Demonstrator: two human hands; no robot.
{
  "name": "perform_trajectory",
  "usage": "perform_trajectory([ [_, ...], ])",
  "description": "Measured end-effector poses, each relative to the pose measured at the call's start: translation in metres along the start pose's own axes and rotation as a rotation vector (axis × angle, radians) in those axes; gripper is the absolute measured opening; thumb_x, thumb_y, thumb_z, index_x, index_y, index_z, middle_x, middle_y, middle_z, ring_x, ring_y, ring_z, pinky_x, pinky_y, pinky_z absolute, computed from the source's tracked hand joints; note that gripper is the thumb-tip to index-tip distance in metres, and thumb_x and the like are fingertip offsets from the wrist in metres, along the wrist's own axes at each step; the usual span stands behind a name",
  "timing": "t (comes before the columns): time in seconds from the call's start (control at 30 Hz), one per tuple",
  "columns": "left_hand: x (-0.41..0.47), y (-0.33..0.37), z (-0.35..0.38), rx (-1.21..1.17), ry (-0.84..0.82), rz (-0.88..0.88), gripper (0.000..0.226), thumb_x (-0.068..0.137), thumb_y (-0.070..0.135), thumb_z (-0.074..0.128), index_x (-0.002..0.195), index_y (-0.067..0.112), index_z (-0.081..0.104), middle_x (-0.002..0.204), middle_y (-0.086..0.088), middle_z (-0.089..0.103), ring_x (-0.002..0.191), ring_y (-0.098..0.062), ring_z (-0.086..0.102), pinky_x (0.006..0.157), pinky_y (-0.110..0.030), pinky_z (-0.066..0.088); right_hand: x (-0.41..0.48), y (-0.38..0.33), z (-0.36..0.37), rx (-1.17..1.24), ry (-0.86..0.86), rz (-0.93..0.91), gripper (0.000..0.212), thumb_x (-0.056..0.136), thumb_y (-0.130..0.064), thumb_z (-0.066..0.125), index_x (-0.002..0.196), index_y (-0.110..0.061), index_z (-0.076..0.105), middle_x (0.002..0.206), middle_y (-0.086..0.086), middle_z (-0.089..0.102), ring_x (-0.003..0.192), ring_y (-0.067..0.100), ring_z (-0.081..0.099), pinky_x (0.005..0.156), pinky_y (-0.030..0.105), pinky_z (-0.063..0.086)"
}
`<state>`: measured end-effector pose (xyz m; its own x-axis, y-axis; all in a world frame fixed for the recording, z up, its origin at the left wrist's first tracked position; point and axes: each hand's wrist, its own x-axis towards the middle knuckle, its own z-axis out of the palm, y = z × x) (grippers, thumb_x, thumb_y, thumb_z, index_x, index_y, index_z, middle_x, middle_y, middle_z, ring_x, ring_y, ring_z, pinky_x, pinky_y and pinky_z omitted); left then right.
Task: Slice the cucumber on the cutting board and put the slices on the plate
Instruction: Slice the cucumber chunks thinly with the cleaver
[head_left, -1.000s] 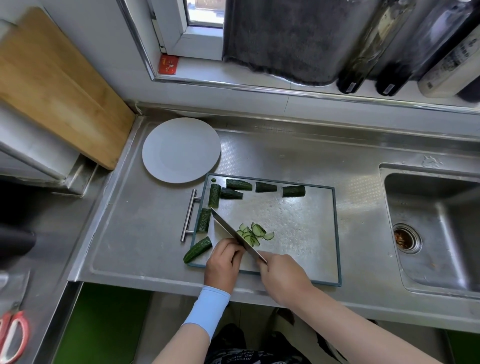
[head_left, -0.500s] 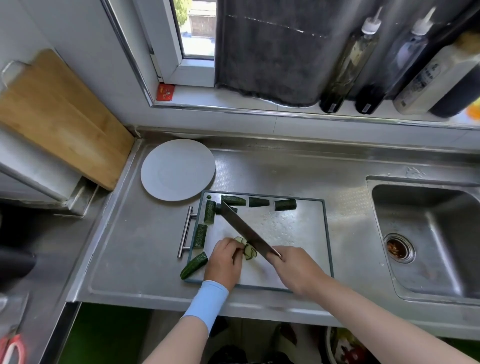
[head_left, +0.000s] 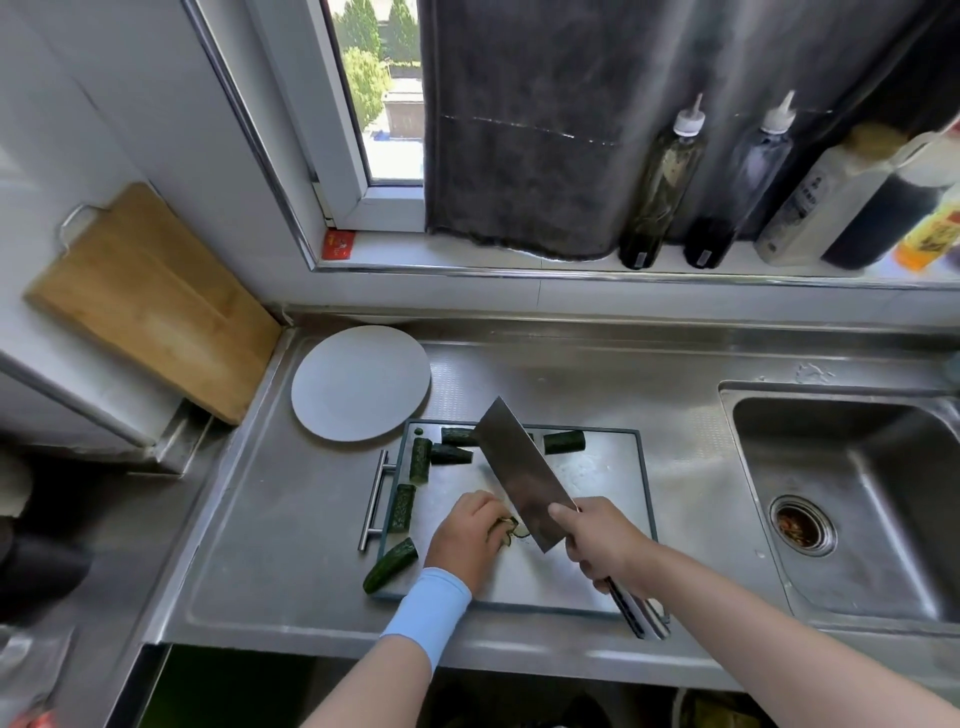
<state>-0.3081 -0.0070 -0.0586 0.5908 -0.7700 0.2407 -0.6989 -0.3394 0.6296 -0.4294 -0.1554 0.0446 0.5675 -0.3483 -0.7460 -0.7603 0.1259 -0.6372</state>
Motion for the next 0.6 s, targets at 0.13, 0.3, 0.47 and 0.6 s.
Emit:
perform_trajectory([
  [0.13, 0.003, -0.005, -0.013, 0.05, 0.088, -0.095, 0.014, 0.085, 0.005, 0.067, 0.095, 0.015, 0.07, 0.097, 0.004, 0.061, 0.091, -0.009, 0.051, 0.079, -0.017, 0.044, -0.001, -0.003, -0.012, -0.225, 0.064, -0.126, 0.028, 0.101, -0.032, 0.045, 0.078, -0.016, 0.049, 0.063, 0.004, 0.047, 0.042, 0.017, 0.034, 0.042, 0.021, 0.029],
  [0.3, 0.02, -0.001, -0.054, -0.05, 0.491, -0.376, 0.02, 0.086, 0.004, 0.045, 0.09, 0.012, 0.064, 0.088, 0.007, 0.056, 0.083, -0.006, 0.044, 0.076, -0.022, 0.039, -0.005, 0.008, -0.022, -0.863, 0.234, -0.419, 0.023, 0.103, -0.033, 0.039, 0.104, -0.027, 0.062, 0.082, -0.001, 0.067, 0.07, 0.018, 0.057, 0.062, 0.031, 0.045],
  [0.47, 0.031, 0.017, -0.076, -0.22, 0.127, -0.288, 0.029, 0.079, 0.003, 0.041, 0.075, 0.024, 0.062, 0.078, 0.011, 0.061, 0.079, -0.007, 0.055, 0.073, -0.02, 0.045, -0.006, 0.011, -0.027, -1.221, 0.29, -0.635, 0.026, 0.096, -0.03, 0.045, 0.12, -0.032, 0.056, 0.09, -0.004, 0.067, 0.074, 0.022, 0.054, 0.06, 0.032, 0.037],
  [0.6, 0.035, 0.035, -0.061, -0.173, -0.401, -0.285, 0.032, 0.079, 0.013, 0.045, 0.076, 0.034, 0.068, 0.087, 0.017, 0.065, 0.089, -0.002, 0.058, 0.087, -0.028, 0.049, -0.006, 0.011, -0.025, -1.296, 0.307, -0.761, 0.027, 0.095, -0.03, 0.049, 0.119, -0.031, 0.059, 0.098, -0.004, 0.07, 0.083, 0.024, 0.065, 0.061, 0.03, 0.034],
])
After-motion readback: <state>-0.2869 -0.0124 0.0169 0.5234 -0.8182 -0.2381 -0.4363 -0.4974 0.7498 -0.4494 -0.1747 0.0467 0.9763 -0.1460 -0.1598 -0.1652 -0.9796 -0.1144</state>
